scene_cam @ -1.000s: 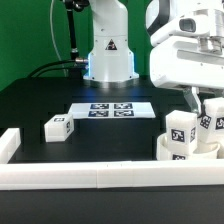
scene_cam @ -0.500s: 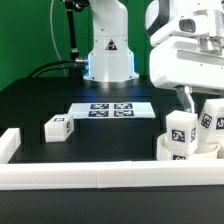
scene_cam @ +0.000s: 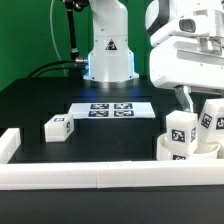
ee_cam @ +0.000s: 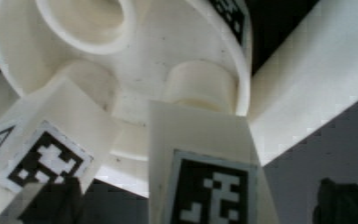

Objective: Assemble stool

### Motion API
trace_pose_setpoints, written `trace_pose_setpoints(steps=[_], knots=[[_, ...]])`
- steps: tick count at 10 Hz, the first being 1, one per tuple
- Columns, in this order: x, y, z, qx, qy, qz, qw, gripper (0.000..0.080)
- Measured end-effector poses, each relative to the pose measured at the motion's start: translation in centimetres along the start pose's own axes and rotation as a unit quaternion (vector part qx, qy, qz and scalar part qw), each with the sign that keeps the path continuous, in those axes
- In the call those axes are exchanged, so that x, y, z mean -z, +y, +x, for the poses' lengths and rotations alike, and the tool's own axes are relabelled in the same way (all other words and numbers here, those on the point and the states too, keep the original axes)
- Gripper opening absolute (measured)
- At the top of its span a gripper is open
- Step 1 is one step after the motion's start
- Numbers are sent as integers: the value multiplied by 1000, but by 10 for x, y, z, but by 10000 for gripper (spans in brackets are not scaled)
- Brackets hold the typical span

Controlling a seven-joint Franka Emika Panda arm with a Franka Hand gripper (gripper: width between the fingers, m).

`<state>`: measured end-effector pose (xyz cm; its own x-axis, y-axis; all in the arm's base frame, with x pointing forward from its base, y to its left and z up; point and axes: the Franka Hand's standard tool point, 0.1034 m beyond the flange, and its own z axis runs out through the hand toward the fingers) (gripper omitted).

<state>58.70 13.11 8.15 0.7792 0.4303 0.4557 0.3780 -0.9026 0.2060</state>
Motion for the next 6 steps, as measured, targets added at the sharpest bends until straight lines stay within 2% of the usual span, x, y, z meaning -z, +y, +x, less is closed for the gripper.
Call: trace_pose_setpoints(steps=[2, 3, 4, 5, 6], knots=[[28, 2, 23, -10, 3, 11, 1000, 650], [35, 1, 27, -14, -3, 16, 1000, 650], [47, 8, 26, -21, -44, 29, 998, 650], [47, 22, 21, -18, -51, 27, 998, 650], [40, 23, 10, -19, -91, 34, 995, 650]])
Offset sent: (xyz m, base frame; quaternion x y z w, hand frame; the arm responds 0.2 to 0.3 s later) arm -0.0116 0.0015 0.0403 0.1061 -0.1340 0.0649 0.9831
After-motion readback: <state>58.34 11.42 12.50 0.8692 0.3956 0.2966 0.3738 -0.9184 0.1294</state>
